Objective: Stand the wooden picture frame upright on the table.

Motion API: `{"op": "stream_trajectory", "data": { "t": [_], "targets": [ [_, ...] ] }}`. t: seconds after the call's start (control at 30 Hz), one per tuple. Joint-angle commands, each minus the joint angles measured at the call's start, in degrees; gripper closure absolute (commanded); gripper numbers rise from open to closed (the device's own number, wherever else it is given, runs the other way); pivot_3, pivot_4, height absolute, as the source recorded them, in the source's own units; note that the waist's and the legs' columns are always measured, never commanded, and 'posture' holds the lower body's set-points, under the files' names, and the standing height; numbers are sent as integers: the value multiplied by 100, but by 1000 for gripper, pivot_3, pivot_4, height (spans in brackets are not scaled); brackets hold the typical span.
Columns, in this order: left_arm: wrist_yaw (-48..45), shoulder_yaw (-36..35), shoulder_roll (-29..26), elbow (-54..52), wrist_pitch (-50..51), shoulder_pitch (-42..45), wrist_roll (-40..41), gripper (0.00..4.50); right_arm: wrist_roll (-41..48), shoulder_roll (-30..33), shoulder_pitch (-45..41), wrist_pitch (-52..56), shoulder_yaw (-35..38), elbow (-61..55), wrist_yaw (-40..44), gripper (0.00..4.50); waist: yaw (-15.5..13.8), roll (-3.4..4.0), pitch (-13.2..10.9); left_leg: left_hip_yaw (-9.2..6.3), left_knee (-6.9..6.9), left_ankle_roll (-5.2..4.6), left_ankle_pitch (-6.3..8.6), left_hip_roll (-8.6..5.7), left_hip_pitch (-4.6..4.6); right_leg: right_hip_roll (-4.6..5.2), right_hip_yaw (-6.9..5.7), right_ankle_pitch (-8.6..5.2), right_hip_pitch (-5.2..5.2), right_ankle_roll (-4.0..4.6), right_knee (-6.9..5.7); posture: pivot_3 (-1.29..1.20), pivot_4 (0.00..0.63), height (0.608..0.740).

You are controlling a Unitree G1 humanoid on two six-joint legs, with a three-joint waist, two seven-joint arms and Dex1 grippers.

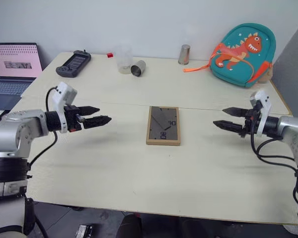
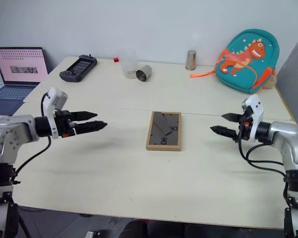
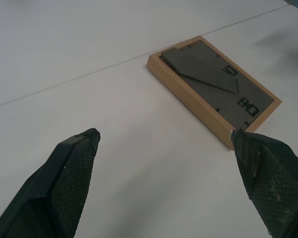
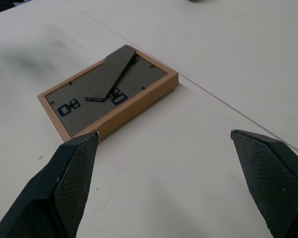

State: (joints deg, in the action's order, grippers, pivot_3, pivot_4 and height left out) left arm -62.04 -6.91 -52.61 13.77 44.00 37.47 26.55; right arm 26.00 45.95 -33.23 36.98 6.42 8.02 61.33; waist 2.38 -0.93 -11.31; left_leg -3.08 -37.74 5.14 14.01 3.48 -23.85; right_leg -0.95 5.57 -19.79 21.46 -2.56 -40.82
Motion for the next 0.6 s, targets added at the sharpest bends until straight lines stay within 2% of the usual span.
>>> {"op": "stream_trajectory", "data": {
  "t": [0.03,0.17,0.43,0.47,0.6],
  "targets": [
    [76,83,62,161,-452,110,-262,0,-33,-78,-44,-104,-40,24,-20,8,0,-1,-1,0,0,0,0,0,0,0,0,0,0,0,0,0,150,740],
    [223,143,162,113,-529,93,-383,0,-39,-126,-45,-114,-126,-10,-5,8,-3,0,-1,2,0,0,0,1,-16,0,0,0,17,1,-2,0,150,740],
    [1678,295,1285,762,-1724,313,-1199,0,-1061,-1016,-368,-1320,-586,621,-1155,8,-12,-2,-2,2,-15,0,-1,2,-24,2,0,2,27,0,-16,0,150,740],
    [1816,340,1470,884,-1877,373,-1273,179,-1174,-1158,-423,-1435,-640,782,-1322,2,-13,-2,-1,2,-14,-1,-2,1,-28,2,1,4,32,0,-18,0,150,740],
    [2276,523,2121,1334,-2370,591,-1569,888,-1537,-1688,-625,-1744,-797,1319,-1940,738,-28,-3,0,2,-17,-1,-2,0,-27,3,0,5,29,1,-18,0,150,740]
  ]
}}
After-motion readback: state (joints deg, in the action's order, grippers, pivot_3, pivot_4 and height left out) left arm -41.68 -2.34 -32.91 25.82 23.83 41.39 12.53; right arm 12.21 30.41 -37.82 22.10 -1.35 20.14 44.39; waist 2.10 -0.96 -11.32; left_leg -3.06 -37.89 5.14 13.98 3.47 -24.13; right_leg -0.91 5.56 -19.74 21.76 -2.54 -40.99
